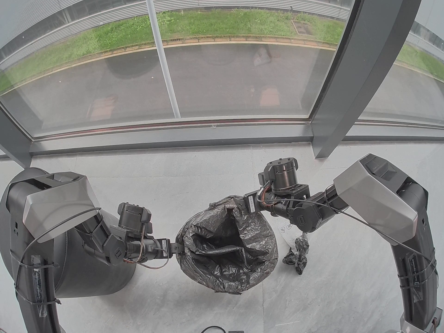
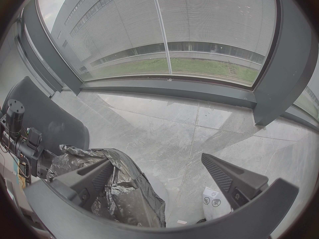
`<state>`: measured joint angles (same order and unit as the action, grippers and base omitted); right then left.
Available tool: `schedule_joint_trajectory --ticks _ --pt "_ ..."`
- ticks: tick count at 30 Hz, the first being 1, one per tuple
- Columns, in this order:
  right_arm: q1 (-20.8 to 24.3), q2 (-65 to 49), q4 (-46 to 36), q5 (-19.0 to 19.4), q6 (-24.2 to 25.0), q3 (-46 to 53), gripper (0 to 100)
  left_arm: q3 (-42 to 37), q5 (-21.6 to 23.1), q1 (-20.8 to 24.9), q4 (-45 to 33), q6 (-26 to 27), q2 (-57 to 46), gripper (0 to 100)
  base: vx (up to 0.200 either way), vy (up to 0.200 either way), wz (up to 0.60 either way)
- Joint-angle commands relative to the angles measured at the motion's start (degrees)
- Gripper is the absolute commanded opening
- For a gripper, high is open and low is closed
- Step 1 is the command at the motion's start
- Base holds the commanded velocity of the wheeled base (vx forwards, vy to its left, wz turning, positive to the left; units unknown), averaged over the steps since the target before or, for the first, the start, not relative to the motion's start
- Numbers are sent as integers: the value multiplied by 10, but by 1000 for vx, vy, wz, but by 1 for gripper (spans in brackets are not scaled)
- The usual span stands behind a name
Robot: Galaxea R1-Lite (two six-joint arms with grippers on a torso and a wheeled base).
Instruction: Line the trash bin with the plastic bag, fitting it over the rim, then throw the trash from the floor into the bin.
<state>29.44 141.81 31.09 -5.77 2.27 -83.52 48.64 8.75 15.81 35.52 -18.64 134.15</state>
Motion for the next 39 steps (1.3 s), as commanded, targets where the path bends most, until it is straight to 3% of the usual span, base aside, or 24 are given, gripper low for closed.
schedule_joint_trajectory --ticks 1,10,22,31,39 --pt "-3 13 -2 -1 -1 -8 100 6 0 2 0 -1 7 100 0 0 0" --pt "-15 14 -5 -2 0 -13 100 9 0 8 1 -3 -10 100 0 0 0" --pt "10 -69 -9 5 -1 47 100 -89 7 21 1 -12 -174 100 0 0 0" --pt "14 -90 -74 32 -43 83 100 -163 41 28 38 -40 -286 100 0 0 0" --pt "18 -90 -77 24 -61 111 100 -207 40 28 51 -39 -333 100 0 0 0"
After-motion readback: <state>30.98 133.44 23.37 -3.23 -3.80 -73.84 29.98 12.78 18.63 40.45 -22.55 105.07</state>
